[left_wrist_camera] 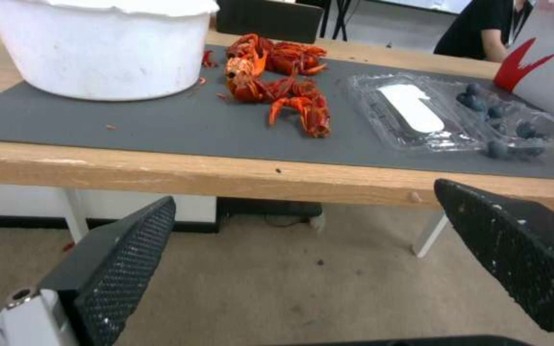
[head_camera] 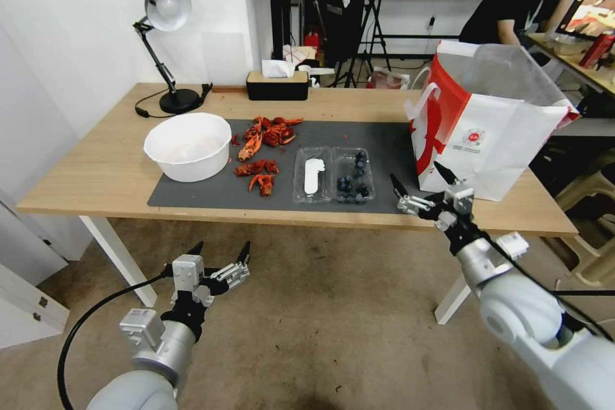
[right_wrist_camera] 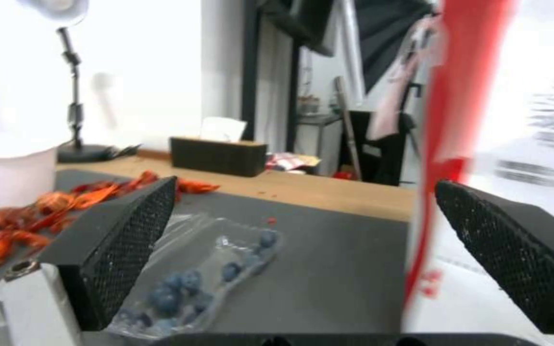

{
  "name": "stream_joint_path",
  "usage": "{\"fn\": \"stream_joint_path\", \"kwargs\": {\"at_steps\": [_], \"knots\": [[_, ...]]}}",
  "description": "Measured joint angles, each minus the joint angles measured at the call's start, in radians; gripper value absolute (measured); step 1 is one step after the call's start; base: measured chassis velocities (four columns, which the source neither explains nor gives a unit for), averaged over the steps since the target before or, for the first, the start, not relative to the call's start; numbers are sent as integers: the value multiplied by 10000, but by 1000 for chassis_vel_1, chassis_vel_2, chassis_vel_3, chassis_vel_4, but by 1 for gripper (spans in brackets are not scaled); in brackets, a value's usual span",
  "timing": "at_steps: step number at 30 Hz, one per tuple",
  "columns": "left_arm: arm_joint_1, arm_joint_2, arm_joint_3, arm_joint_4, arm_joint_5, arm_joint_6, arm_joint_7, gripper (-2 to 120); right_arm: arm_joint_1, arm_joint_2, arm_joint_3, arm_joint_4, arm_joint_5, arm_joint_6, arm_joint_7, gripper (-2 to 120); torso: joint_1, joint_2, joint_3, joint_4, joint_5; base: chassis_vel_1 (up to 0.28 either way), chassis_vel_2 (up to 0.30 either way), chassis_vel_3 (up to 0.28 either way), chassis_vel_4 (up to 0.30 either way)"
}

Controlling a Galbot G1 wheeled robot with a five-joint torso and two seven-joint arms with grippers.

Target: Close the takeout container lid, then place the container into the takeout bag.

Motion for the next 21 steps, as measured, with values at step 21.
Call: {"fn": "stream_joint_path", "kwargs": {"at_steps": [21], "knots": [[-122, -100, 287, 172, 101, -672, -215, 100, -3194, 2015, 1588, 340, 524, 1270, -907, 100, 0, -1, 1, 0, 1, 0, 0, 0, 0]]}}
